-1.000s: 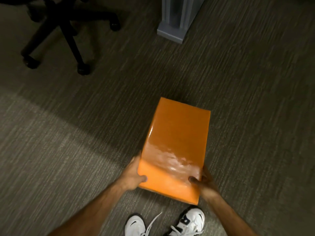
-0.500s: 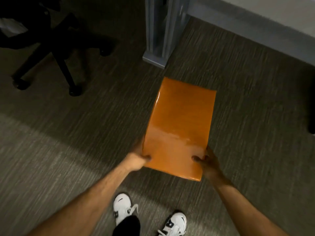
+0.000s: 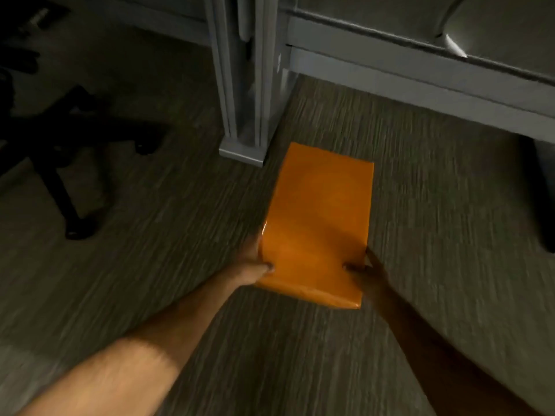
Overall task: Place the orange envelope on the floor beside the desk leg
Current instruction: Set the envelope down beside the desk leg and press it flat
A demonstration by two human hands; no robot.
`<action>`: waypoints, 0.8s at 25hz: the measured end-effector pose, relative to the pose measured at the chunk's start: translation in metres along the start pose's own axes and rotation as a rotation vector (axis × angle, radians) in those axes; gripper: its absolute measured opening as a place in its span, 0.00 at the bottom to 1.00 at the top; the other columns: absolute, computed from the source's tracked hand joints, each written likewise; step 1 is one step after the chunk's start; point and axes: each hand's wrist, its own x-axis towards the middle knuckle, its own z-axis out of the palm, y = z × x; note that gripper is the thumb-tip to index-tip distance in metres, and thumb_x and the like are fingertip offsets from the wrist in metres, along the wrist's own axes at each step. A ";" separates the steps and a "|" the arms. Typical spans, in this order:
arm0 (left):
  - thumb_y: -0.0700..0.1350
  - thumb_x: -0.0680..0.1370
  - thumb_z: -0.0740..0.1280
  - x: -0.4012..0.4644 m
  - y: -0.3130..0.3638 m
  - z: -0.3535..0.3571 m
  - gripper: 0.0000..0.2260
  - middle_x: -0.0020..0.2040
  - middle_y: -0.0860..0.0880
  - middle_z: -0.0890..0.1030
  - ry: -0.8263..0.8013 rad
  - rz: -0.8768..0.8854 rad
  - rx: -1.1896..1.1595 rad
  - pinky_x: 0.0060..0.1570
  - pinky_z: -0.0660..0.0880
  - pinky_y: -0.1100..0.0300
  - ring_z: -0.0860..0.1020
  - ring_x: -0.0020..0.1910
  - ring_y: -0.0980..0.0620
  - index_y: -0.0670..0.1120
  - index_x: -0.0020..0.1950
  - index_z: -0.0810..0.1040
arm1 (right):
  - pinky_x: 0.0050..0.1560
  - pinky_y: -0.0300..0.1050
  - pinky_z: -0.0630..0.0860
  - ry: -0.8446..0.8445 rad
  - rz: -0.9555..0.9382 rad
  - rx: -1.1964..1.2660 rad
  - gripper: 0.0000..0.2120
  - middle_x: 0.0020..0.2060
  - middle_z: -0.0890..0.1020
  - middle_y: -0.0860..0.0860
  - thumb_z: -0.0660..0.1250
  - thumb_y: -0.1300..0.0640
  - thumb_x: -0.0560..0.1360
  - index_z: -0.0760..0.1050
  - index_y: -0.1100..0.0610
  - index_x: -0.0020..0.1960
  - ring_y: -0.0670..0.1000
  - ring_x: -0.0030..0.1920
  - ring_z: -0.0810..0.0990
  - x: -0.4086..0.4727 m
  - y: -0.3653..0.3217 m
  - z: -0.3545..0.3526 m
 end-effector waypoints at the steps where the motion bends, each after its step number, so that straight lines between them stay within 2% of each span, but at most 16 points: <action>1: 0.43 0.71 0.76 0.015 -0.006 0.002 0.47 0.77 0.49 0.63 0.024 0.014 0.007 0.72 0.65 0.42 0.62 0.75 0.44 0.58 0.80 0.49 | 0.53 0.53 0.75 0.014 -0.008 -0.018 0.41 0.70 0.74 0.64 0.72 0.71 0.73 0.59 0.54 0.80 0.61 0.60 0.78 0.019 0.007 0.006; 3: 0.42 0.72 0.76 0.042 -0.021 0.012 0.46 0.78 0.48 0.63 0.035 0.035 0.005 0.72 0.63 0.41 0.62 0.76 0.44 0.59 0.80 0.50 | 0.60 0.63 0.76 0.030 -0.018 -0.006 0.42 0.70 0.74 0.66 0.70 0.72 0.73 0.57 0.52 0.81 0.63 0.60 0.78 0.054 0.023 0.014; 5: 0.42 0.74 0.74 0.066 -0.036 0.024 0.43 0.78 0.48 0.64 0.032 0.009 -0.030 0.72 0.63 0.40 0.63 0.76 0.43 0.61 0.80 0.50 | 0.60 0.69 0.76 0.016 -0.040 0.032 0.41 0.70 0.73 0.65 0.68 0.71 0.75 0.56 0.48 0.81 0.63 0.57 0.78 0.078 0.039 0.023; 8: 0.43 0.78 0.70 0.090 -0.056 0.037 0.41 0.80 0.47 0.61 0.060 0.015 0.022 0.72 0.62 0.45 0.62 0.77 0.42 0.59 0.81 0.46 | 0.56 0.68 0.79 -0.023 -0.119 -0.071 0.40 0.69 0.72 0.61 0.65 0.67 0.77 0.54 0.42 0.80 0.64 0.57 0.79 0.095 0.059 0.042; 10: 0.47 0.79 0.68 0.099 -0.065 0.045 0.40 0.81 0.46 0.55 0.070 0.029 0.179 0.71 0.64 0.48 0.61 0.77 0.41 0.58 0.81 0.43 | 0.56 0.64 0.80 -0.042 -0.166 -0.211 0.38 0.70 0.70 0.59 0.64 0.62 0.79 0.51 0.40 0.81 0.63 0.58 0.79 0.098 0.069 0.053; 11: 0.51 0.79 0.67 0.102 -0.068 0.048 0.40 0.82 0.46 0.50 0.073 0.039 0.281 0.72 0.62 0.47 0.58 0.78 0.40 0.59 0.81 0.41 | 0.56 0.62 0.80 -0.022 -0.212 -0.315 0.37 0.72 0.68 0.60 0.64 0.59 0.80 0.50 0.41 0.81 0.63 0.59 0.78 0.099 0.073 0.056; 13: 0.64 0.78 0.62 0.103 -0.071 0.059 0.41 0.81 0.48 0.33 0.055 0.129 0.552 0.77 0.52 0.40 0.41 0.80 0.40 0.60 0.80 0.37 | 0.64 0.63 0.75 0.044 -0.357 -0.597 0.35 0.80 0.56 0.58 0.63 0.51 0.80 0.49 0.42 0.81 0.67 0.71 0.70 0.099 0.082 0.057; 15: 0.72 0.74 0.56 0.104 -0.070 0.069 0.44 0.77 0.49 0.25 -0.011 0.234 0.740 0.76 0.44 0.34 0.28 0.76 0.42 0.58 0.79 0.34 | 0.74 0.69 0.62 0.008 -0.486 -0.864 0.35 0.82 0.42 0.53 0.59 0.40 0.79 0.46 0.40 0.81 0.68 0.79 0.52 0.097 0.088 0.057; 16: 0.75 0.72 0.55 0.103 -0.070 0.072 0.47 0.76 0.50 0.24 -0.045 0.241 0.771 0.75 0.41 0.32 0.25 0.75 0.42 0.58 0.79 0.32 | 0.75 0.71 0.55 -0.047 -0.513 -0.954 0.37 0.82 0.38 0.51 0.57 0.35 0.78 0.43 0.39 0.81 0.69 0.80 0.45 0.095 0.092 0.058; 18: 0.77 0.69 0.57 0.104 -0.070 0.075 0.51 0.75 0.51 0.21 -0.084 0.216 0.793 0.71 0.40 0.28 0.22 0.73 0.43 0.60 0.76 0.27 | 0.76 0.72 0.48 -0.150 -0.465 -1.028 0.44 0.79 0.30 0.50 0.55 0.27 0.74 0.32 0.36 0.78 0.70 0.79 0.39 0.093 0.101 0.058; 20: 0.76 0.68 0.61 0.105 -0.071 0.075 0.52 0.74 0.52 0.20 -0.092 0.220 0.804 0.69 0.43 0.25 0.21 0.72 0.42 0.63 0.74 0.25 | 0.75 0.73 0.51 -0.187 -0.404 -1.040 0.51 0.76 0.24 0.50 0.59 0.25 0.71 0.24 0.35 0.75 0.71 0.79 0.40 0.095 0.107 0.060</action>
